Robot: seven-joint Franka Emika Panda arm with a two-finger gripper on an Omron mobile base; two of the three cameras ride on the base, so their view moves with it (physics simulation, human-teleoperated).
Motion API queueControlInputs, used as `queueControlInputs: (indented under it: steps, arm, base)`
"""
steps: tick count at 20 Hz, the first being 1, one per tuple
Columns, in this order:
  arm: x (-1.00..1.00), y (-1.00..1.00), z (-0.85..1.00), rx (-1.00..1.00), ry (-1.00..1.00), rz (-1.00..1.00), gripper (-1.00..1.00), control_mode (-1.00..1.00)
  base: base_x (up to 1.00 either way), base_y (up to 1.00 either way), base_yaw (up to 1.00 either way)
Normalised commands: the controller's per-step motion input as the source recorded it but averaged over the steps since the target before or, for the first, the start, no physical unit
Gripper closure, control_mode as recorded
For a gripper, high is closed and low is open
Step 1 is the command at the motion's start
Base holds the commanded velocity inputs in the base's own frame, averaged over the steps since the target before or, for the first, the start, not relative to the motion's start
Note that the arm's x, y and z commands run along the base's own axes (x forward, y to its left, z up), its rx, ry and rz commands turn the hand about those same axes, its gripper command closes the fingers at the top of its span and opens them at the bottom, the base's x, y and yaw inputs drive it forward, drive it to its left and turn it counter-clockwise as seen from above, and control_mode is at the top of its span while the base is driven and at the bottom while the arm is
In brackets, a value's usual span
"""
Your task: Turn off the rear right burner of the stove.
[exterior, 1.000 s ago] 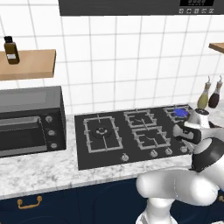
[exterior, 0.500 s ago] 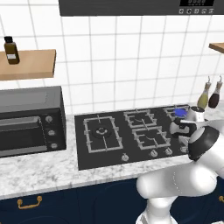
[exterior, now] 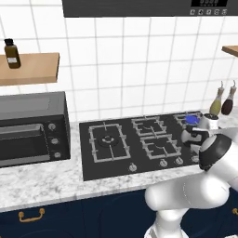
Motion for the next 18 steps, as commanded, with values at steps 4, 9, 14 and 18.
queueControlInputs:
  steps: [4, 9, 14, 18]
  arm:
    - [-0.12, 0.0, -0.44, -0.07, -0.01, 0.0, -1.0, -1.0]
    - [-0.09, 0.0, -0.14, -0.03, -0.03, 0.0, -1.0, -1.0]
    - [-0.4, 0.0, 0.0, 0.0, -0.17, 0.02, -1.0, -1.0]
    - [0.02, 0.0, 0.0, 0.0, 0.0, 0.0, -1.0, -1.0]
  base:
    - [0.0, 0.0, 0.0]
    - [0.0, 0.0, 0.0]
    - [0.0, 0.0, 0.0]
    - [0.0, 0.0, 0.0]
